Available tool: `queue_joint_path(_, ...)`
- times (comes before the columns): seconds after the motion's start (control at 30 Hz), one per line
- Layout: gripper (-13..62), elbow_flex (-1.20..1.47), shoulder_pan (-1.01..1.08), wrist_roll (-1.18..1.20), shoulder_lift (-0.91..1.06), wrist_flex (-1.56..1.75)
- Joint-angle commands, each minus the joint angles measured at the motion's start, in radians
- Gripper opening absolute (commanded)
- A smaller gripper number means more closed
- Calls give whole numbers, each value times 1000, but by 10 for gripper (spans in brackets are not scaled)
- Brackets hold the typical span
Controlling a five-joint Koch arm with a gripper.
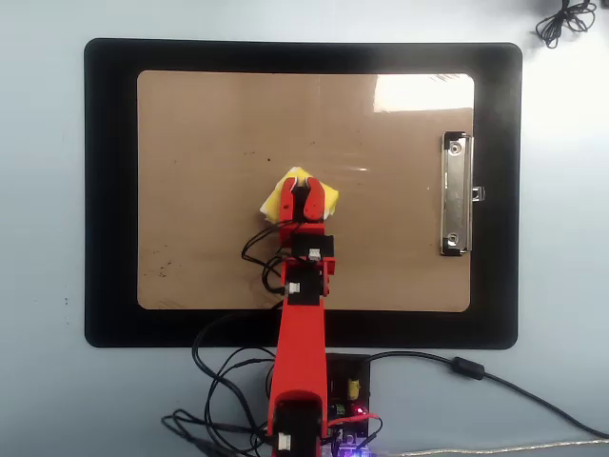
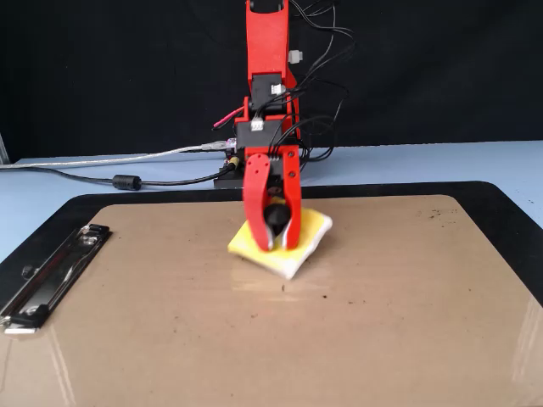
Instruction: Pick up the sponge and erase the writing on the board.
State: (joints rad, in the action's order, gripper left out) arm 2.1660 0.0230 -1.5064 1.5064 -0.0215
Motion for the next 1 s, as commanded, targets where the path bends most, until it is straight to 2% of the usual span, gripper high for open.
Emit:
queue_joint_path(0.0,-80,-110,20,14,-123,49)
queue_joint_path(0.1,-80,-238,5,9,-252,55)
queue_joint_path(0.17,-80,-218,-5,9,-232,49)
queue_joint_path(0.33,-80,124,-23,9,121,51)
queue_joint_path(0.4,-80,155,-86,3,166,54)
queue_joint_path(0.47,-80,147,-153,-26,127,61)
queue_joint_path(0.67,-80,-238,-253,-126,-259,80)
queue_joint_path(0.77,-80,-325,-273,-126,-342,78)
queue_joint_path(0.83,-80,-298,-275,-126,-318,66)
queue_joint_path(0.97,-80,3,-281,-124,-34,66)
